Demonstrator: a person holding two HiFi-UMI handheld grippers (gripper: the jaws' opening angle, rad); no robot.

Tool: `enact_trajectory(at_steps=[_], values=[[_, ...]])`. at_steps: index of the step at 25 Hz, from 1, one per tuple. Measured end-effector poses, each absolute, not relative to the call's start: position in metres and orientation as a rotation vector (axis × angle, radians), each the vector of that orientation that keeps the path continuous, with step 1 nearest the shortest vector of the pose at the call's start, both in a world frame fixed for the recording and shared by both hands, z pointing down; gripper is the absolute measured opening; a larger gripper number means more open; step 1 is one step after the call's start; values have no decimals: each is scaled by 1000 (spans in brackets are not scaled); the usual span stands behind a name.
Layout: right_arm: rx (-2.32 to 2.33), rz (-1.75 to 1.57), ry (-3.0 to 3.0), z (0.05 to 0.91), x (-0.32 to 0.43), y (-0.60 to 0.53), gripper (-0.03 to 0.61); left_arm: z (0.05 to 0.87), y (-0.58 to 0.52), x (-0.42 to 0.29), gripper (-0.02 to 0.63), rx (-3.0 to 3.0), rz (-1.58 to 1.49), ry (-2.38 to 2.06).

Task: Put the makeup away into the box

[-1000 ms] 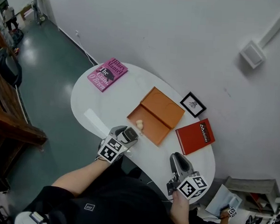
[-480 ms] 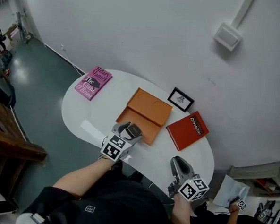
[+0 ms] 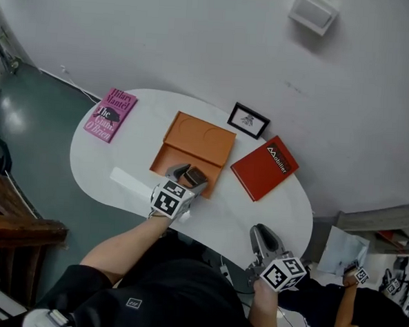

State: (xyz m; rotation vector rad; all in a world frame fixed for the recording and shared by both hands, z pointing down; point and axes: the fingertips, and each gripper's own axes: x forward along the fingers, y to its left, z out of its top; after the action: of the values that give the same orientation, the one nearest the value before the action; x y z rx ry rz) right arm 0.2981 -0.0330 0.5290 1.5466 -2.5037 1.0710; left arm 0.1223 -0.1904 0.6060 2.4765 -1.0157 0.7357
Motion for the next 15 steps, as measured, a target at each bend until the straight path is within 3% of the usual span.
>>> enact_trajectory(at_steps=[15], values=[[1668, 1117, -2449, 531, 310, -28, 86, 664, -195, 127, 322, 2385, 964, -901]])
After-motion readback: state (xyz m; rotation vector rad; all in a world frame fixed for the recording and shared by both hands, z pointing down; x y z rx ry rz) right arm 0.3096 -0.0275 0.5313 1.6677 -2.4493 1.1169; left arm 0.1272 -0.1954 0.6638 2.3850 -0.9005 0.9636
